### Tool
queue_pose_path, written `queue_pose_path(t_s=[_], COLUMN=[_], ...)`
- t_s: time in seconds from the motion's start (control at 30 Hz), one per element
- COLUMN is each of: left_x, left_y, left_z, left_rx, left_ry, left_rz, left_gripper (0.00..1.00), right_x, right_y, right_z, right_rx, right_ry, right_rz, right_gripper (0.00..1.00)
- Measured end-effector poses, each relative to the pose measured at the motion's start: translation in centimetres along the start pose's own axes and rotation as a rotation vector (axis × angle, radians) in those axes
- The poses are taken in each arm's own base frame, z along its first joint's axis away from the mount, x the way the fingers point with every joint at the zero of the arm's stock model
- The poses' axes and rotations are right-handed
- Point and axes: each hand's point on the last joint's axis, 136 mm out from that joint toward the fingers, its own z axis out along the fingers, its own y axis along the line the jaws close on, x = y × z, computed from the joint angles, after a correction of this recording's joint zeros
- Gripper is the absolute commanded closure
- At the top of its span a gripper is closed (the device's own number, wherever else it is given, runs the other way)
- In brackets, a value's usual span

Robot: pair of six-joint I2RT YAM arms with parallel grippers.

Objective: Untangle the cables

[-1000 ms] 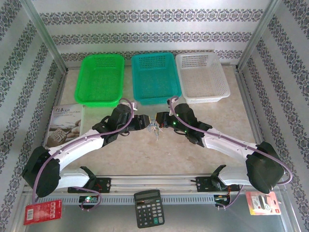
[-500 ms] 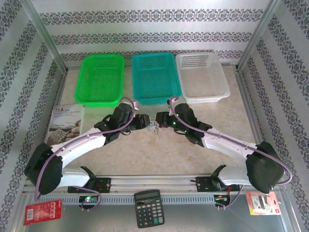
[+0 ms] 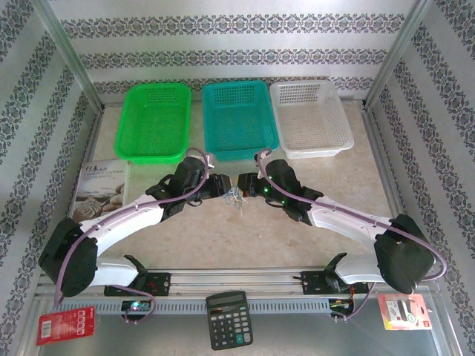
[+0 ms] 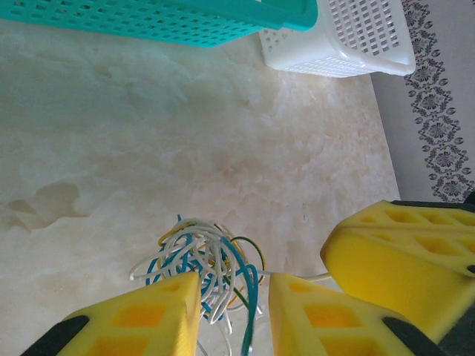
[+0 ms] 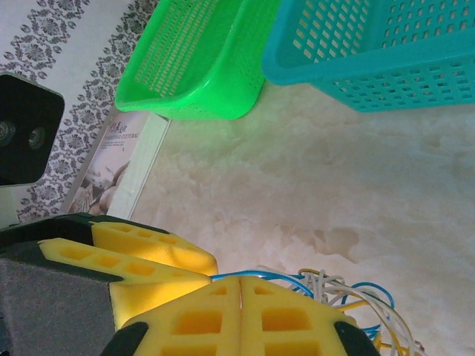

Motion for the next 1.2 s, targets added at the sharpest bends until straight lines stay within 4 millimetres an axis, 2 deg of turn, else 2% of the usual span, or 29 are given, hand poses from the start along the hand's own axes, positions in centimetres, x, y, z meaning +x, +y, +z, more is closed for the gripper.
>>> queue_pose_path(t_s=[0.33,0.5,0.57,0.67,0.77,0.87,0.97,1.2], left_x=[0.3,0.3,0.2,0.0,-0.3,-0.6,-0.9,-1.4], left_y=[0.4,0.4,0.3,0.1,-0.3,-0.9,-1.6,-2.7], left_z=[0.5,0.6,0.5,0.5,0.4,0.3,0.0,-0.6], left_rx=[-0.014,-0.015,-0.013,-0.008,-0.001,0.017,0.040,0.071], left_ry=[0.013,0.015,0.014,0.010,0.006,0.003,0.000,-0.008], left_rz=[-0.004,-0.002,-0.001,-0.001,-0.002,-0.006,-0.013,-0.022], left_gripper=[0.81,1.00,1.00,1.00,1.00,1.00,1.00,1.00], right_x=[0.2,0.3,0.4,0.9,2.2,3.8,4.9,5.1], right_y=[0.2,0.1,0.0,-0.5,-2.0,-3.5,-4.4,-4.1], right_z=[0.1,0.2,0.2,0.2,0.2,0.0,-0.2,-0.3], right_rx=[-0.005,-0.003,-0.002,0.005,0.037,0.070,0.081,0.046], right_ry=[0.004,0.006,0.007,0.010,0.027,0.053,0.071,0.064], right_rz=[-0.003,-0.003,-0.003,-0.002,-0.017,-0.054,-0.100,-0.177], right_gripper=[1.00,1.00,0.98,0.73,0.51,0.36,0.27,0.24])
